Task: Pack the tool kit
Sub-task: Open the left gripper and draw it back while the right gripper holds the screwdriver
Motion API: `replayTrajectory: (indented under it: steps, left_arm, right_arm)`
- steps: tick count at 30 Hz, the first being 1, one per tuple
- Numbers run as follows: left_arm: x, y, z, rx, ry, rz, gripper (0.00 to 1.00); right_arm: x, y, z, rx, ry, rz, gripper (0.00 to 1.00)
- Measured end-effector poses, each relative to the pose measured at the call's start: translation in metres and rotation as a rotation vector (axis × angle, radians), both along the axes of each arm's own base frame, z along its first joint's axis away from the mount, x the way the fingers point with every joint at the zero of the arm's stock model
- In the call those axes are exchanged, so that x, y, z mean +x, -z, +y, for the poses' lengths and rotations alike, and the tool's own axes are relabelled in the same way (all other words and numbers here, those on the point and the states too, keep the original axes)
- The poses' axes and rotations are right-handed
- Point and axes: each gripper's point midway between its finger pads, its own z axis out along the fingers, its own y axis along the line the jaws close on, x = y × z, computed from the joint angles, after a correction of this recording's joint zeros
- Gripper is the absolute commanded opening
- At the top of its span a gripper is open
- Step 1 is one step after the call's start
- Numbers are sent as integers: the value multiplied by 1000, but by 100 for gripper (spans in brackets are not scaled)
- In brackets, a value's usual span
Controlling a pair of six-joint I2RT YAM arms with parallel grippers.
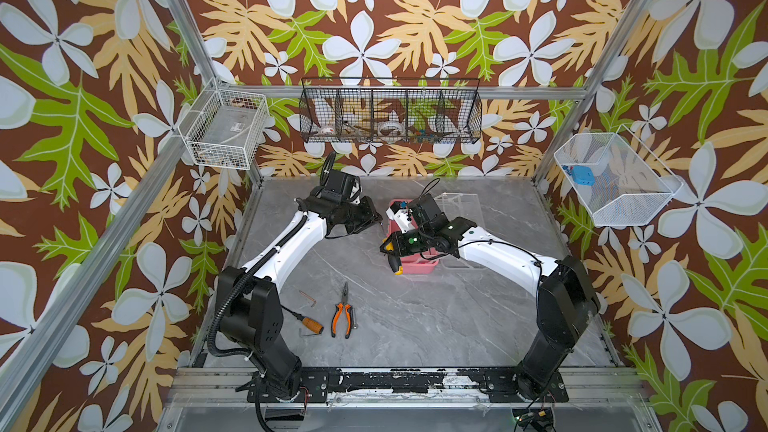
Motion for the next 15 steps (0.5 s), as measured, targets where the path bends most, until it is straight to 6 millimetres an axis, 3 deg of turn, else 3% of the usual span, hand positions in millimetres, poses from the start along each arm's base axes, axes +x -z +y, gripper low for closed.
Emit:
replayTrajectory:
  steps: [6, 10, 15]
  left_arm:
    - [-12, 22, 2, -16, -7, 33, 19]
    - [-22, 42, 4, -20, -14, 73, 12]
    - [-30, 61, 12, 17, -32, 99, 14]
  right_arm:
    - [-11, 18, 0, -15, -23, 44, 0]
    - [-18, 30, 5, -23, -47, 70, 0]
    - [-26, 48, 13, -55, -75, 90, 0]
